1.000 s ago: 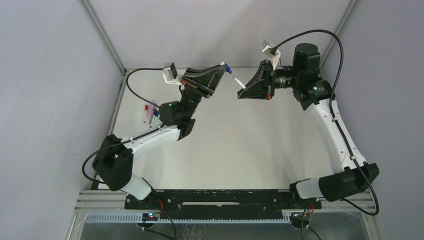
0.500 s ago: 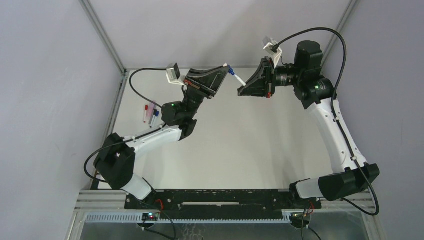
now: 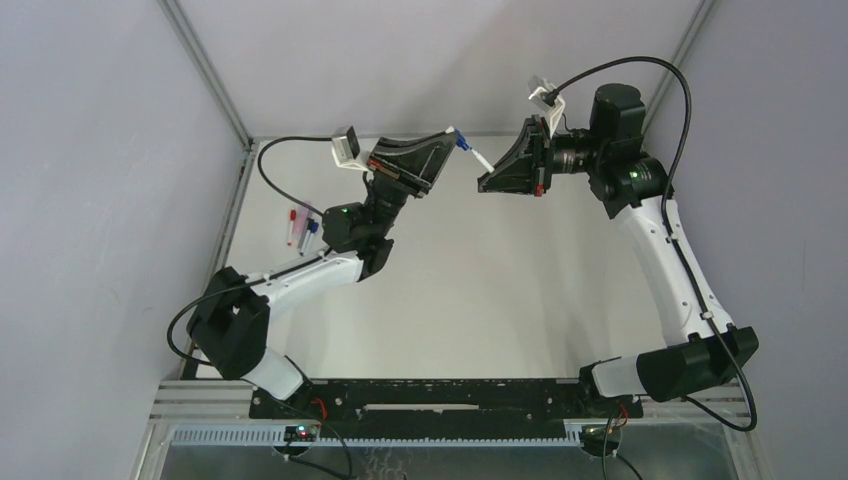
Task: Insert the pens into the pen caps
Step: Insert the pen cap onto the pen.
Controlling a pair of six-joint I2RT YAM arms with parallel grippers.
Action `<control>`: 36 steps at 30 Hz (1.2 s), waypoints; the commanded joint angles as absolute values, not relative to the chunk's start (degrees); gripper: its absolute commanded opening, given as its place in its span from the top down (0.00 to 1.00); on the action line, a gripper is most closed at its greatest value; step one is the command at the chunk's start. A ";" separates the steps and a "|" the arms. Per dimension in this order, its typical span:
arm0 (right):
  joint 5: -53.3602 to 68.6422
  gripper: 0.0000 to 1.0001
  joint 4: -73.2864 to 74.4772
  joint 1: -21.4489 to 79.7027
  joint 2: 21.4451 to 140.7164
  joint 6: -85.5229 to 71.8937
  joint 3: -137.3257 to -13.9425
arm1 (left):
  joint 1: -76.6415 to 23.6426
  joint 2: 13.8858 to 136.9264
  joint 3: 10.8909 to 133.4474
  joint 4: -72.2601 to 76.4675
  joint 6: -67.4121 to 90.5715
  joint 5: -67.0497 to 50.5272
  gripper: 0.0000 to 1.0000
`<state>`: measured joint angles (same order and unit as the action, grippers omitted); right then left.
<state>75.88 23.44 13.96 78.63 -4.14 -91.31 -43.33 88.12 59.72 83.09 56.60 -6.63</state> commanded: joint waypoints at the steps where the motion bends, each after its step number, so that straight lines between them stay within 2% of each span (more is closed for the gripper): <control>1: 75.71 1.00 22.79 13.79 77.34 -3.95 -91.06 | -43.68 86.00 59.35 84.82 56.15 -7.10 1.00; 36: 77.78 1.00 22.23 13.80 77.43 -4.31 -91.27 | -44.23 88.32 61.19 84.88 58.39 -7.47 1.00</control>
